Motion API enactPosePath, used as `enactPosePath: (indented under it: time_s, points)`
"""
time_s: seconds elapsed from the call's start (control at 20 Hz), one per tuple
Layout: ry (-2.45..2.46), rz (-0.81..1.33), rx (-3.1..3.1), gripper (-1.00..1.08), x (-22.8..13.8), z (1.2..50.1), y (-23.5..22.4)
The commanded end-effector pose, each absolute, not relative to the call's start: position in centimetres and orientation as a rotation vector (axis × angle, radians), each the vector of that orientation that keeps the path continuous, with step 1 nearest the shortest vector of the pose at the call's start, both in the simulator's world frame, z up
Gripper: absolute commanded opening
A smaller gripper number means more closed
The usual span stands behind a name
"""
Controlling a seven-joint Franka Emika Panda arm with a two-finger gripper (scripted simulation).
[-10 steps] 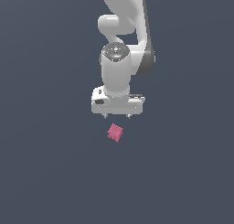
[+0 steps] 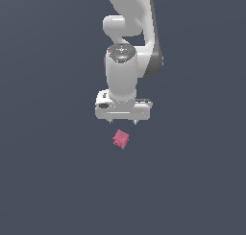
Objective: Pick up the object and move it to a goal position.
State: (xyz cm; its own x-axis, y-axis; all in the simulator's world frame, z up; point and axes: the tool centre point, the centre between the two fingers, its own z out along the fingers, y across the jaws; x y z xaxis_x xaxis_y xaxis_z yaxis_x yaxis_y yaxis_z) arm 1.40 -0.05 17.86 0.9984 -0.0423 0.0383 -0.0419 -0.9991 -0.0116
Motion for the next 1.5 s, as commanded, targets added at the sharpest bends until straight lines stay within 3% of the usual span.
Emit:
enactPosePath:
  time_s: [0.0, 0.55, 1.45]
  points:
    - [0.073, -0.065, -3.13, 1.0, 1.5, 18.0, -0.1]
    - [0.178, -0.053, -3.124, 1.0, 1.6, 16.7, -0.2]
    - [0.718, -0.005, -3.055, 1.0, 2.0, 10.0, -0.8]
